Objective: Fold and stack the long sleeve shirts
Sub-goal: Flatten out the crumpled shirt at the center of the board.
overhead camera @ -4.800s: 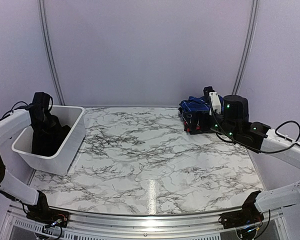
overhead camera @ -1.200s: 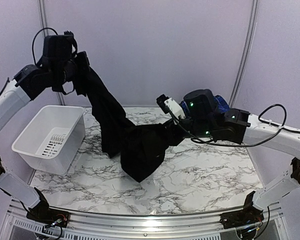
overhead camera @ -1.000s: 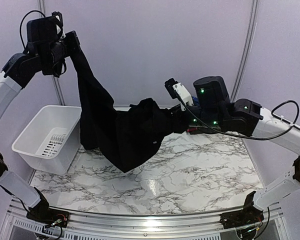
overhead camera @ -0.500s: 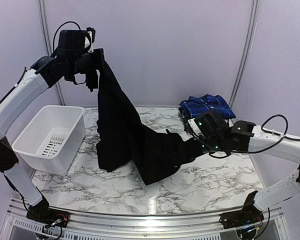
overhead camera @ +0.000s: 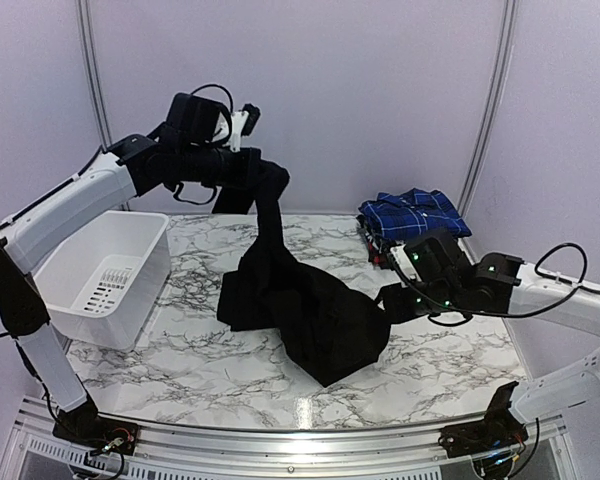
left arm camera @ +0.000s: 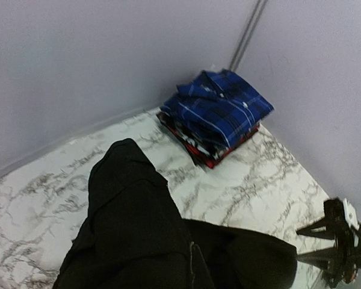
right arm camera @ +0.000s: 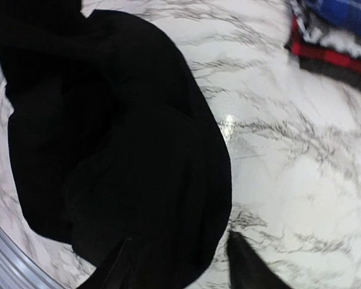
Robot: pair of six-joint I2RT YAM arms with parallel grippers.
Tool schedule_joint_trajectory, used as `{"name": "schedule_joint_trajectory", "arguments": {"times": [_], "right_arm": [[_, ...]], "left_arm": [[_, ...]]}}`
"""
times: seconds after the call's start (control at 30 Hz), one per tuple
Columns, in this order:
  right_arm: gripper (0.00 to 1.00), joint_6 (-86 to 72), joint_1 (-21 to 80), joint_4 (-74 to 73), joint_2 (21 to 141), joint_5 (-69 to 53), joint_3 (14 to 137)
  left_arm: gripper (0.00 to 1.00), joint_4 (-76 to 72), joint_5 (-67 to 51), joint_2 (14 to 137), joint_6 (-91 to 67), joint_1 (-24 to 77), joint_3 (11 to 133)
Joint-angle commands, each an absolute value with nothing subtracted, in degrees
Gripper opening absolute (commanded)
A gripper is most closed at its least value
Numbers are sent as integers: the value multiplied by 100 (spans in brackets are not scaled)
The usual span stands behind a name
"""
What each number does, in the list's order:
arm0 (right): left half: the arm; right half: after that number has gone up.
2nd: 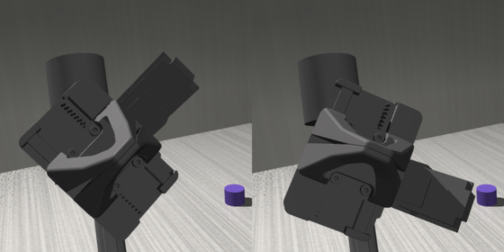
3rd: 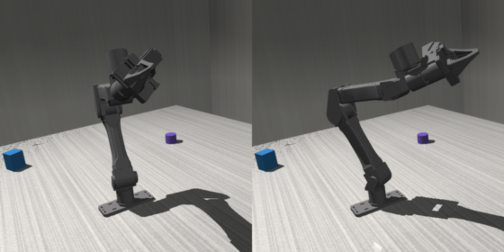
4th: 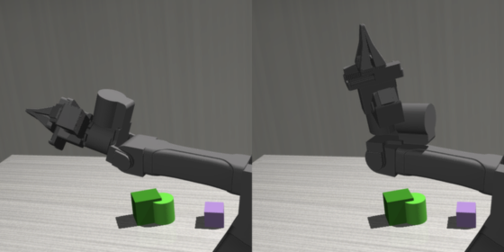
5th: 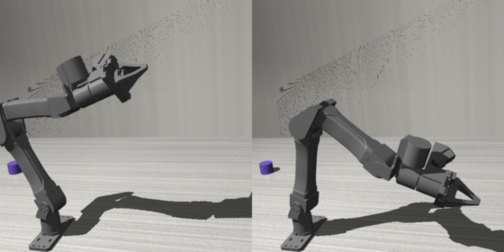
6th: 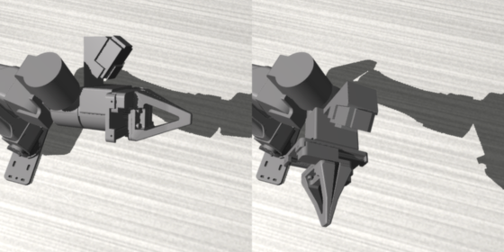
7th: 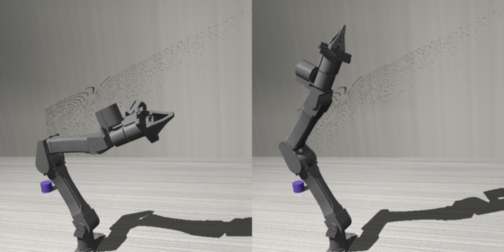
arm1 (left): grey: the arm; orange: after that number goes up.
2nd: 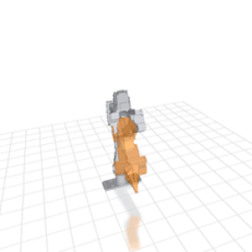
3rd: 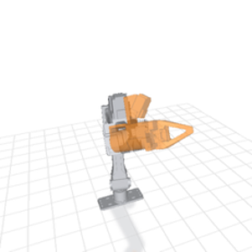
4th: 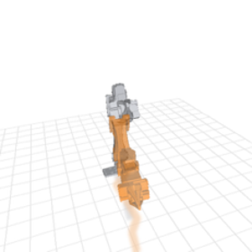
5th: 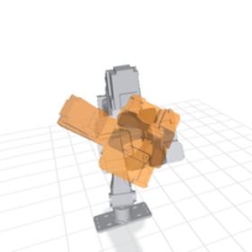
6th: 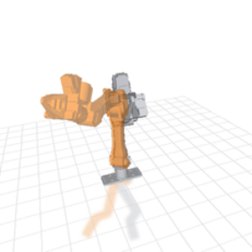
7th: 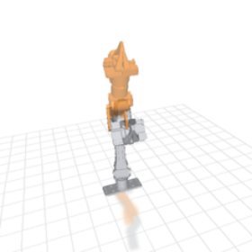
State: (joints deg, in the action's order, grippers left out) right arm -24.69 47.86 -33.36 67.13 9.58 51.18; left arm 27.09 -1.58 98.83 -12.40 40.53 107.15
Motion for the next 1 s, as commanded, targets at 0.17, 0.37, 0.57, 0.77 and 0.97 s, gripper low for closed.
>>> {"name": "schedule_joint_trajectory", "arguments": {"times": [0.17,0.37,0.57,0.77,0.97], "right_arm": [[67,-1420,5042,-1445,7312,400,6403],[65,-1335,5195,-1124,8123,1039,7053],[64,-2126,4659,-1693,7906,1642,6412],[70,-2181,4438,-1449,7480,1205,5653],[70,-1885,4746,-1284,7890,707,5869]], "left_arm": [[0,2851,-961,9627,-1967,4436,10036],[0,2919,-1172,9868,-2303,4839,9880],[23,3082,-1371,10304,-2238,5293,9383],[78,2762,-1208,9861,-2260,5682,8720],[86,2575,-438,8977,-2686,5603,7803]]}}
